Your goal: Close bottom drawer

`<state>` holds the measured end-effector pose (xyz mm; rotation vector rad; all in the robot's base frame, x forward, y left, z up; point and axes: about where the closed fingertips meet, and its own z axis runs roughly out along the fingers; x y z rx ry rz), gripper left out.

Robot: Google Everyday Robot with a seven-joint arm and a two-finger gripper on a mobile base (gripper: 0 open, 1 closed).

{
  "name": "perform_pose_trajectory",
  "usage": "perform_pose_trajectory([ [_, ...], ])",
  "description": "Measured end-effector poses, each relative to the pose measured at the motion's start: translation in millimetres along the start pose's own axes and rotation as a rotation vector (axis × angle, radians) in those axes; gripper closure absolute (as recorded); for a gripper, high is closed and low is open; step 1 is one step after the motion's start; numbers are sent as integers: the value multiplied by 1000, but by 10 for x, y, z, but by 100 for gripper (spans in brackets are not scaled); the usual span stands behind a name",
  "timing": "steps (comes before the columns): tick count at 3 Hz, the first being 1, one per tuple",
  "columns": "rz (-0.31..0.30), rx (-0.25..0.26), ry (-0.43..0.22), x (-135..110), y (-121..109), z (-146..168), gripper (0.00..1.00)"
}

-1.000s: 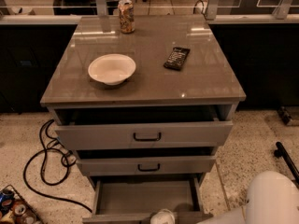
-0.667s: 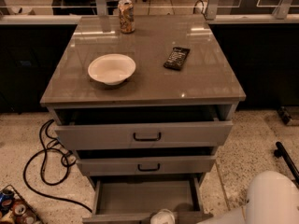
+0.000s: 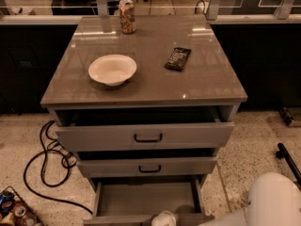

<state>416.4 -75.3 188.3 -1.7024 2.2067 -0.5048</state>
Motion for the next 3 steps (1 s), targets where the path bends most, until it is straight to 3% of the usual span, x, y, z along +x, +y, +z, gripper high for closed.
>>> perform_pose_trajectory([
  [2, 0, -2, 2, 6, 7, 9, 4],
  [3, 1, -2, 2, 9, 9, 11, 0],
])
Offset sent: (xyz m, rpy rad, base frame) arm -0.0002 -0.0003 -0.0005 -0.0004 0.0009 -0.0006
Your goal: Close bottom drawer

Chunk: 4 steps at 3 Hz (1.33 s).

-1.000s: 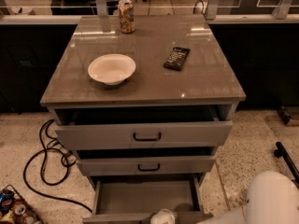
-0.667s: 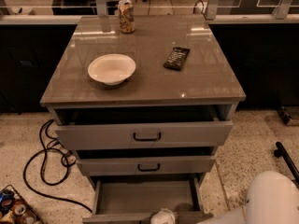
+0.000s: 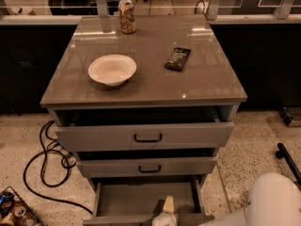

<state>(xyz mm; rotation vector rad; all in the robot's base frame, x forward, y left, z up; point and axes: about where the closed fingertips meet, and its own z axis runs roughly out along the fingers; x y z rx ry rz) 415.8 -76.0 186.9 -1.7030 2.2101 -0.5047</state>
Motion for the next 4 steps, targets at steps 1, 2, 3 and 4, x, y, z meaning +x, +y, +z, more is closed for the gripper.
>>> perform_pose_trajectory([
  [1, 8, -1, -1, 22, -9, -62, 0],
  [2, 32, -1, 8, 111, -45, -335, 0],
  [3, 80, 11, -14, 287, -119, -759, 26],
  [4, 79, 11, -14, 282, -116, -748, 50],
])
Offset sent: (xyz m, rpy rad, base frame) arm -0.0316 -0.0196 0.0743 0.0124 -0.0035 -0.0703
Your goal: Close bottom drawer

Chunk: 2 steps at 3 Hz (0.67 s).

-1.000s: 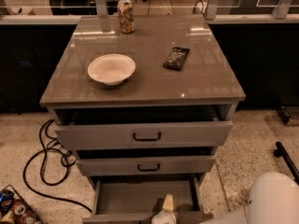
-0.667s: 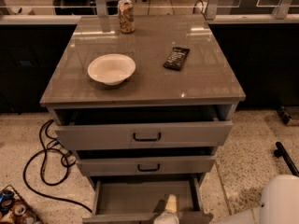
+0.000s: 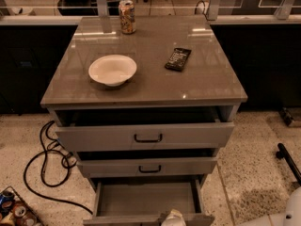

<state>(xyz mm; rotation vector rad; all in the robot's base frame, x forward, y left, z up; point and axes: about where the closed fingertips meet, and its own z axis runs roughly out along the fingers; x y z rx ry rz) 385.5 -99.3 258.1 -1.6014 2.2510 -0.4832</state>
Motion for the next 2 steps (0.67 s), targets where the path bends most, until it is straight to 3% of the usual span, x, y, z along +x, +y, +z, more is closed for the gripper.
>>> perform_pose_trajectory([
  [2, 1, -2, 1, 6, 9, 4, 96],
])
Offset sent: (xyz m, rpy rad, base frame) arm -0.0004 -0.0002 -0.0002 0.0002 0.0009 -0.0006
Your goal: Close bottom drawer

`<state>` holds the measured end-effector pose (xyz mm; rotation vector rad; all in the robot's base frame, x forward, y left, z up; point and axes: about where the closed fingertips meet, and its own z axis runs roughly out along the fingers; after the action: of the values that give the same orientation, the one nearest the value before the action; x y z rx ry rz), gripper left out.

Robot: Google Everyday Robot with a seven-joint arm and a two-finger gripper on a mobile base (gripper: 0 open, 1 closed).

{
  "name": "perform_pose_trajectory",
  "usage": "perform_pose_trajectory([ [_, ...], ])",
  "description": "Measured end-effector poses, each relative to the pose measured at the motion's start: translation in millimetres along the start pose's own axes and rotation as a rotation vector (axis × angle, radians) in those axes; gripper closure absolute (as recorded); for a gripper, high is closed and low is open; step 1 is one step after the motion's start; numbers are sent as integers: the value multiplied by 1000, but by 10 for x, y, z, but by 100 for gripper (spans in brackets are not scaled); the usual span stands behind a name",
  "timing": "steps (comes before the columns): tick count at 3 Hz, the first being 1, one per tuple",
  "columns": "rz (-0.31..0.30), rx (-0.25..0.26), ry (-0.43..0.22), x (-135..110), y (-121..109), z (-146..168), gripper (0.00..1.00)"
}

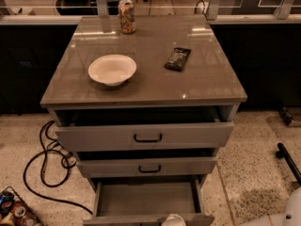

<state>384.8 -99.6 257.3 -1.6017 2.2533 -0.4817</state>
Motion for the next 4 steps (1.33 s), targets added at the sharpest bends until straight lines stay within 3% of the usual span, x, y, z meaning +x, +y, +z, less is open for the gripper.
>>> perform_pose_trajectory([
  [1, -9, -47, 5, 45, 147, 92, 100],
  [2, -18, -132, 8, 133, 349, 316, 100],
  [4, -27, -235, -6, 197, 505, 658, 100],
])
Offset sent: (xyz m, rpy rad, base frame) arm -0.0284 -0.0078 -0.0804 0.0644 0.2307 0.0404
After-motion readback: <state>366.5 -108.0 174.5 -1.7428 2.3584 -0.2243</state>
